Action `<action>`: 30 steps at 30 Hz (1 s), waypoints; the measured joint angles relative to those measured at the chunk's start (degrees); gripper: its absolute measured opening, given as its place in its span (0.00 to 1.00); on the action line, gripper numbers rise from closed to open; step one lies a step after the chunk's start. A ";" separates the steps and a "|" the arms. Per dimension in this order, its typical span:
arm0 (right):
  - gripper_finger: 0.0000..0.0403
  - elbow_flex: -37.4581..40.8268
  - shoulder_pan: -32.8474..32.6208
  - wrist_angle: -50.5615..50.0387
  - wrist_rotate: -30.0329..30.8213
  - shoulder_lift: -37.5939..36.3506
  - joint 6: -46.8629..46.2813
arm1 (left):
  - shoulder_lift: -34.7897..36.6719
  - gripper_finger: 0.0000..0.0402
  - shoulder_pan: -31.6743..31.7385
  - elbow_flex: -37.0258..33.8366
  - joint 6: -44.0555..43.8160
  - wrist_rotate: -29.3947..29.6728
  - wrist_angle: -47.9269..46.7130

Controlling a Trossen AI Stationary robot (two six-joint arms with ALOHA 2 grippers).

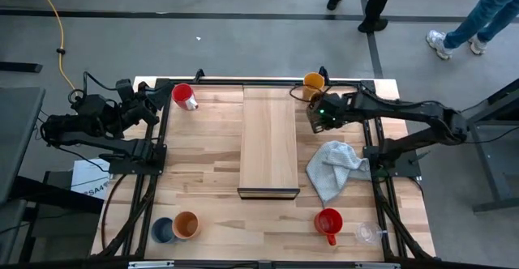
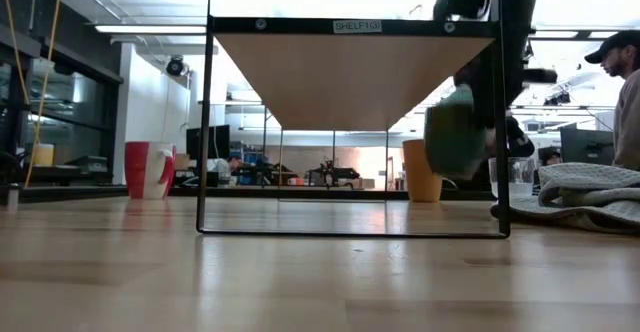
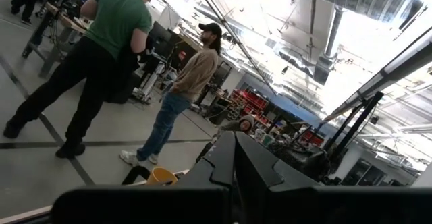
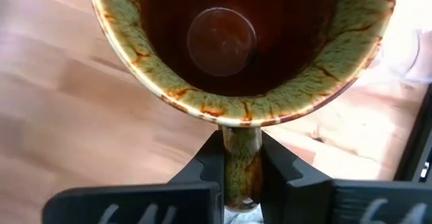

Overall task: Stack small to large cups/mugs on shelf
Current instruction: Put the green mug on the shelf

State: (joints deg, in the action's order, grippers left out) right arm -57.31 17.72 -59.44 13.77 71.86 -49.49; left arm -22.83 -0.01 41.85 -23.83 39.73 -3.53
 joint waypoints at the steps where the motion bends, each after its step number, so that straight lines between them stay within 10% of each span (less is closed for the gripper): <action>1: 0.06 -1.33 -0.20 -0.63 -0.15 -1.00 0.73 | 0.00 0.00 -0.01 0.00 0.00 0.00 0.00; 18: 0.06 -38.95 -4.47 -11.26 1.44 11.60 17.16 | 0.00 0.00 -0.02 0.00 0.00 0.02 0.09; 30: 0.06 -48.33 -4.23 -20.90 3.29 26.65 17.03 | 0.02 0.00 -0.01 0.00 0.00 0.00 0.20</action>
State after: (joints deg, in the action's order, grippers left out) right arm -105.63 13.50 -80.34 17.06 98.51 -32.46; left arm -22.81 -0.02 41.85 -23.83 39.72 -3.33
